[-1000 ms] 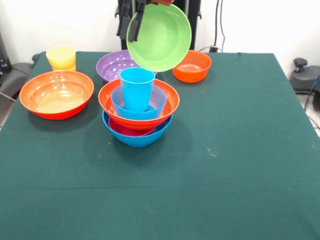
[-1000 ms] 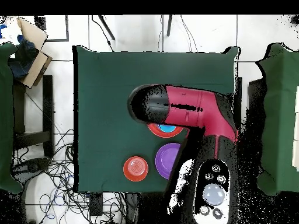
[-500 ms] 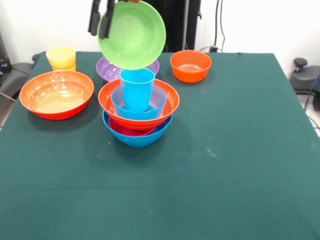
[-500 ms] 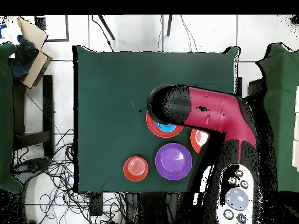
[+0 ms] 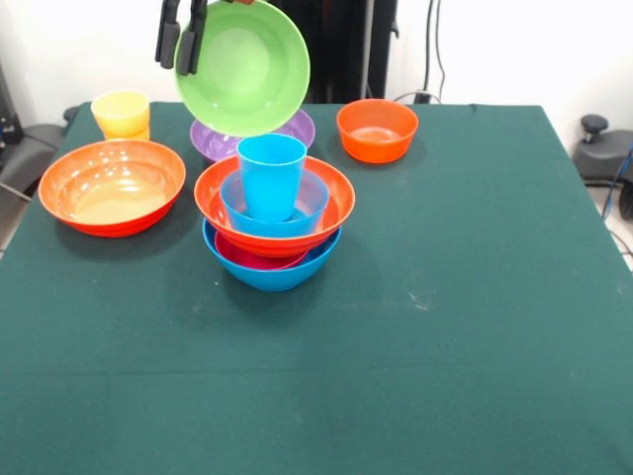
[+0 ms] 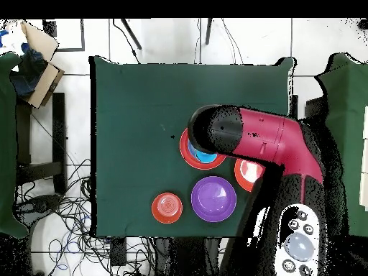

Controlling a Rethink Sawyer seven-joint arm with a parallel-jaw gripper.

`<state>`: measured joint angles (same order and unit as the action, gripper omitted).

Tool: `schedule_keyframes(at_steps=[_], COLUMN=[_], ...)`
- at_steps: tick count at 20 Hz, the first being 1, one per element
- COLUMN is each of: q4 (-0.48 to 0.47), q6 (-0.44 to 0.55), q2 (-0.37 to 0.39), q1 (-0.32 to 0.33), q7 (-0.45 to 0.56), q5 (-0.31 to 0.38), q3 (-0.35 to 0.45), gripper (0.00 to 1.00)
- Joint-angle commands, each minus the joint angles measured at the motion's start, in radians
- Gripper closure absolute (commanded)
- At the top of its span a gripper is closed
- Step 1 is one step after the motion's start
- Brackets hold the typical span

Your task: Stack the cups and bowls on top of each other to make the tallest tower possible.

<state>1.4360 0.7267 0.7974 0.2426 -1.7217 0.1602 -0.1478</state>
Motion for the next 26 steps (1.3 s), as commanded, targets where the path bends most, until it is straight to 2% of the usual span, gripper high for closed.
schedule_keyframes(at_steps=[1, 19, 20, 26], q4=[0.005, -0.027, -0.030, -0.020], q6=[0.076, 0.105, 0.111, 0.104], q2=[0.004, -0.010, -0.012, -0.010], q1=[-0.013, -0.056, -0.058, -0.049], q7=[-0.010, -0.034, -0.031, -0.025], q5=[0.026, 0.037, 0.037, 0.029], q3=[0.063, 0.018, 0.013, 0.020], gripper=[1.00, 1.00, 0.00, 0.00])
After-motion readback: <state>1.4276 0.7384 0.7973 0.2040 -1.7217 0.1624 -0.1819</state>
